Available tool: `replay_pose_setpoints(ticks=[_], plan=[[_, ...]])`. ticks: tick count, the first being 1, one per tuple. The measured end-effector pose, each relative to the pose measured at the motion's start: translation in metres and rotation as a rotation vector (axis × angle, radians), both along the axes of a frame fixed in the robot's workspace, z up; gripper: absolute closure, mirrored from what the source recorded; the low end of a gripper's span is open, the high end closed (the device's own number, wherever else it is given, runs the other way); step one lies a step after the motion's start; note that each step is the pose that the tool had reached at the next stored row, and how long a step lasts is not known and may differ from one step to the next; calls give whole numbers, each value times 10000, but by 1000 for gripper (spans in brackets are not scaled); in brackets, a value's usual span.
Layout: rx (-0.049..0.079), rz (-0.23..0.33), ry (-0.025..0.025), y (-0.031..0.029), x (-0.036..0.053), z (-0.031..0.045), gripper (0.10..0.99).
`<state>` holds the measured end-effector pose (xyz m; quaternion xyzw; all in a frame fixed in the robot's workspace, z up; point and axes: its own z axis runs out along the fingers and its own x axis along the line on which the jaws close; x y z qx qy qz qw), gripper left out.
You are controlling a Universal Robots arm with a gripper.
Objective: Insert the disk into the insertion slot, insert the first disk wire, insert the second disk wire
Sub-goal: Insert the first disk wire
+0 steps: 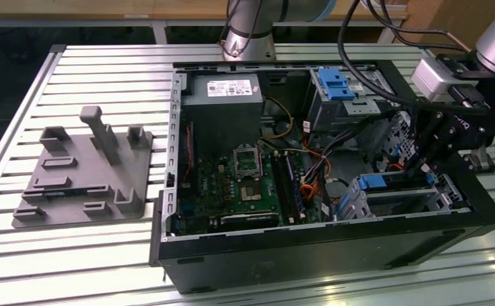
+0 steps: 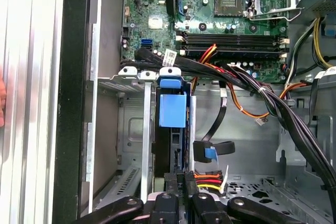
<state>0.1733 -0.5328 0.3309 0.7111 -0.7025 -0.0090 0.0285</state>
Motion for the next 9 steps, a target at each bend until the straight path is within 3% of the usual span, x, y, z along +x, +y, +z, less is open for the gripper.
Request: replay_pose_setpoints(ticks=[9], plan=[[17, 0, -1, 0, 0, -33, 918]])
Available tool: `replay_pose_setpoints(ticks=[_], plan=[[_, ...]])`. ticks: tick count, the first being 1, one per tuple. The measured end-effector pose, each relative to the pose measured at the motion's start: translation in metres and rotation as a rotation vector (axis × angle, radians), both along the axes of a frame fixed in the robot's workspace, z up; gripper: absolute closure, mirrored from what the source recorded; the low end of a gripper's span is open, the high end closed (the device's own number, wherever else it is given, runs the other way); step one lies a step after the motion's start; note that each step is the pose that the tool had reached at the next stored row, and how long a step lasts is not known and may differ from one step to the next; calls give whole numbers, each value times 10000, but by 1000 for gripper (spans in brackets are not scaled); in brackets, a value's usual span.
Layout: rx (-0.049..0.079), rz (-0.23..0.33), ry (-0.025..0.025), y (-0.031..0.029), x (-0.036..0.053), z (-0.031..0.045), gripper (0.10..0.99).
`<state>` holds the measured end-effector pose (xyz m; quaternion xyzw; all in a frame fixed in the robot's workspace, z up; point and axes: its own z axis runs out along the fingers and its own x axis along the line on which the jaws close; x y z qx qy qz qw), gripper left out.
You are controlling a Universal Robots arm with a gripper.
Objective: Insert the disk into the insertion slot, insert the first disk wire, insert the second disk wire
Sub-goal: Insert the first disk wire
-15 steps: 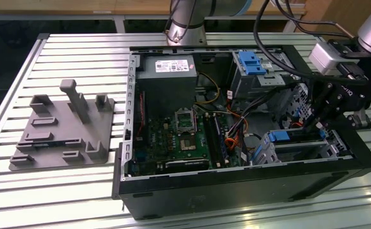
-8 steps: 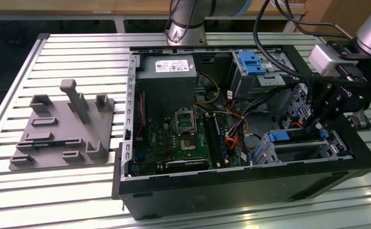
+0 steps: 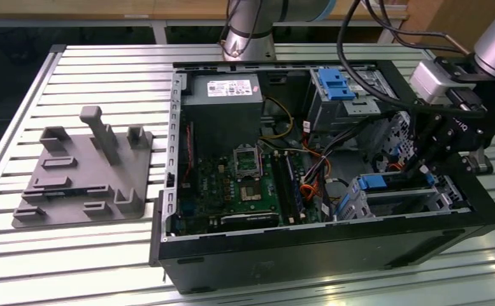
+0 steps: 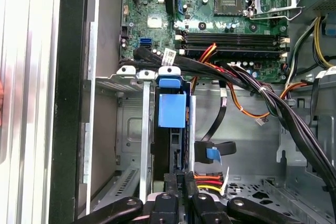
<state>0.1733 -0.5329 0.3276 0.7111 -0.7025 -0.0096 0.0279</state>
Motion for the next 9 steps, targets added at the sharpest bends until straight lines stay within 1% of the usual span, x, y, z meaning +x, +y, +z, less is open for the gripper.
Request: replay_pose_setpoints(ticks=[6, 7, 8, 9], plan=[[12, -1, 2, -1, -1, -13, 906], [11, -1, 1, -1, -1, -3, 847], [2, -1, 0, -1, -1, 15, 847], [5, 0, 1, -1, 0, 37, 780]])
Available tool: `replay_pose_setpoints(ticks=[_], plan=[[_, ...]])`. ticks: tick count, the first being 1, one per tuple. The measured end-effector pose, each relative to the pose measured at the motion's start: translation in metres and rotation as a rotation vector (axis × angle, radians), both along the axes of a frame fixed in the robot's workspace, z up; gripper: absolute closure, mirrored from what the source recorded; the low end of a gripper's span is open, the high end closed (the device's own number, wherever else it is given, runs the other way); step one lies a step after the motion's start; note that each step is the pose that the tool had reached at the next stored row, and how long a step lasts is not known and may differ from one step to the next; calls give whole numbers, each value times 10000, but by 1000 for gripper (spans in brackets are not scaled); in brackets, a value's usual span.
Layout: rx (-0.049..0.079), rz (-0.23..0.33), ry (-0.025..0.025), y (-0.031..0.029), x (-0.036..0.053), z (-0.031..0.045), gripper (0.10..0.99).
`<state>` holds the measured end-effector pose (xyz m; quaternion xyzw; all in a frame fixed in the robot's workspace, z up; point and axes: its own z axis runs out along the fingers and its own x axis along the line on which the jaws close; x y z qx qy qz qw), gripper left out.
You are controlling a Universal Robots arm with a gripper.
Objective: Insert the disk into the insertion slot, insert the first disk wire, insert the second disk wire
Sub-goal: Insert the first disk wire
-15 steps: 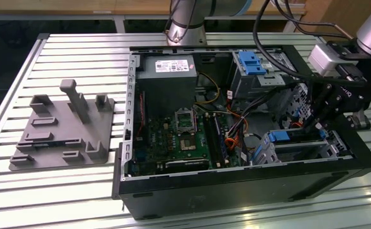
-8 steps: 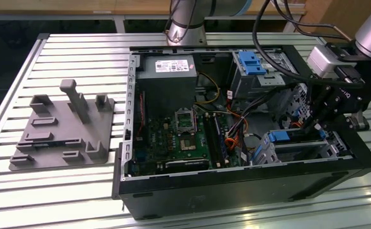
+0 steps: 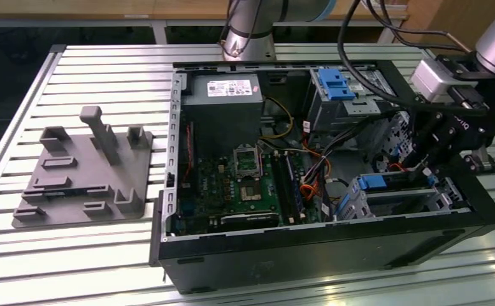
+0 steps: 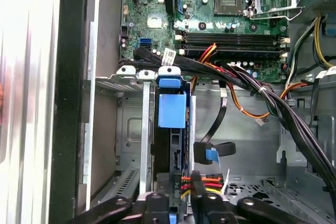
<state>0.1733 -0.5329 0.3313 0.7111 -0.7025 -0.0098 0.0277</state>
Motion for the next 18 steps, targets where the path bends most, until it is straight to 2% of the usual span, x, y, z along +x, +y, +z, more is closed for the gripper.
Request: replay_pose_setpoints(ticks=[3, 11, 18], plan=[[-3, 1, -6, 3, 0, 113, 780], [-3, -6, -8, 3, 0, 475, 780], [-2, -8, -8, 4, 0, 500, 780]])
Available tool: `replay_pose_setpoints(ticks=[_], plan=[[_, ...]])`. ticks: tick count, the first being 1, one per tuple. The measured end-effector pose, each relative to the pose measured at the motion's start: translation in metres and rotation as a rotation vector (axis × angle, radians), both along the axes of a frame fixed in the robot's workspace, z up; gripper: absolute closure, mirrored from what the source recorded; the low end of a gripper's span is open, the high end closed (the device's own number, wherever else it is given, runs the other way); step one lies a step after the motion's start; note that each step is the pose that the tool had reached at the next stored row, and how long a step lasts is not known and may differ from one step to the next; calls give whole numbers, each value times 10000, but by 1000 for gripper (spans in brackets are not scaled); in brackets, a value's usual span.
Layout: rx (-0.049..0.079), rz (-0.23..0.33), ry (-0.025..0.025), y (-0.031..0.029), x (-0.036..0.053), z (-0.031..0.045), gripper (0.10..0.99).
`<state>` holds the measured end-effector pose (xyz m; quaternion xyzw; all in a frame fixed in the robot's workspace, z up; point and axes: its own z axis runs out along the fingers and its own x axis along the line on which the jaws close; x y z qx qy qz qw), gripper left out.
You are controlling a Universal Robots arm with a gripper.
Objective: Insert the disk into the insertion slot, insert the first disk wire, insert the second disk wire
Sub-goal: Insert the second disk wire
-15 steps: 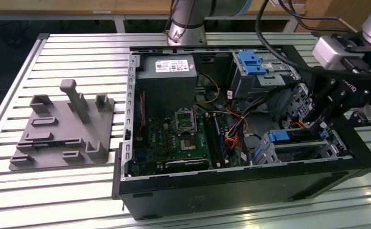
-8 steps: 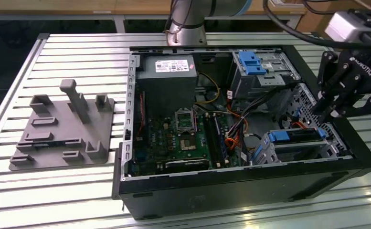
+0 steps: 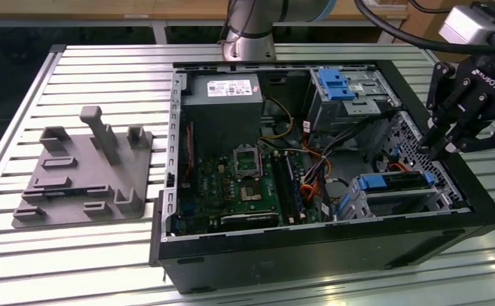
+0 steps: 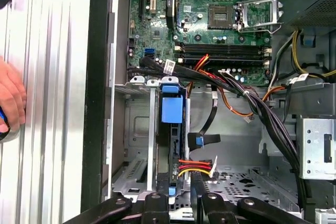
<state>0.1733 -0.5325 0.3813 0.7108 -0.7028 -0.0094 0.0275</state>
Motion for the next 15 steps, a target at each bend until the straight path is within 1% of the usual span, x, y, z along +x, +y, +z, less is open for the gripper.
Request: replay_pose_setpoints(ticks=[11, 13, 15], plan=[[-3, 0, 0, 6, 0, 14, 780], [-10, 0, 1, 36, 1, 12, 780], [-31, 0, 0, 117, 1, 13, 780]])
